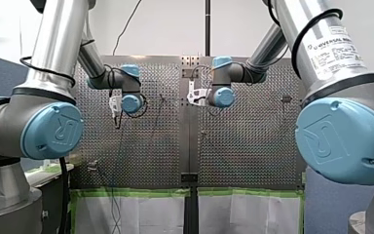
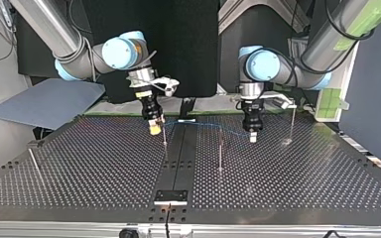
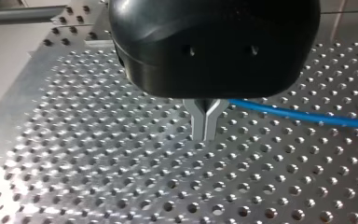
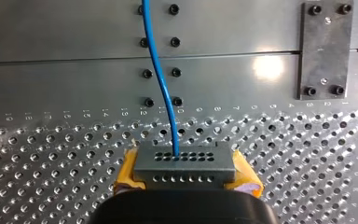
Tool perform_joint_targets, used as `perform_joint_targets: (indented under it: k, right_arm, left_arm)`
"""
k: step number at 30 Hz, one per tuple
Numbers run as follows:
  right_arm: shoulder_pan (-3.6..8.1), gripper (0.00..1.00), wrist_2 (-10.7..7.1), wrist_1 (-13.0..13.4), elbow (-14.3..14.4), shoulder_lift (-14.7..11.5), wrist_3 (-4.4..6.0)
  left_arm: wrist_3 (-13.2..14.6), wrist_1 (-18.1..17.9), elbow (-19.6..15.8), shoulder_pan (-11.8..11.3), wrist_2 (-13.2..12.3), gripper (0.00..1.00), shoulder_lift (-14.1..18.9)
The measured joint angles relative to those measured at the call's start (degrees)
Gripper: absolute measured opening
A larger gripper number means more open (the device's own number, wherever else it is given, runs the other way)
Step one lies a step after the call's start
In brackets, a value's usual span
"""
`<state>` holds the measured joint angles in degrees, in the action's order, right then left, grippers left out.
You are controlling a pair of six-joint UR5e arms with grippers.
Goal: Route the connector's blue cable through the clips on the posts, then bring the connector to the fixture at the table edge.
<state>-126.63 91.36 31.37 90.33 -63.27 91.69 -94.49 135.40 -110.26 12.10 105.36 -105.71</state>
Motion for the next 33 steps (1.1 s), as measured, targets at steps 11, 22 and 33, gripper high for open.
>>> perform_joint_targets:
  k: [11,22,33]
  right_arm:
    - [0.17,0.02,-0.46,-0.5,-1.6,0.5,0.13]
    - [1.19,0.02,-0.46,-0.6,-2.3,0.7,0.34]
    - [2.69,0.02,-0.64,-0.7,-3.8,0.9,0.34]
  left_arm:
    - [-0.1,0.6,1.0,-0.6,-1.5,0.0,-0.7]
    - [-0.2,1.4,2.4,-0.9,-2.9,0.0,-0.8]
    - [-0.2,2.8,4.3,-1.5,-3.7,0.0,-2.0]
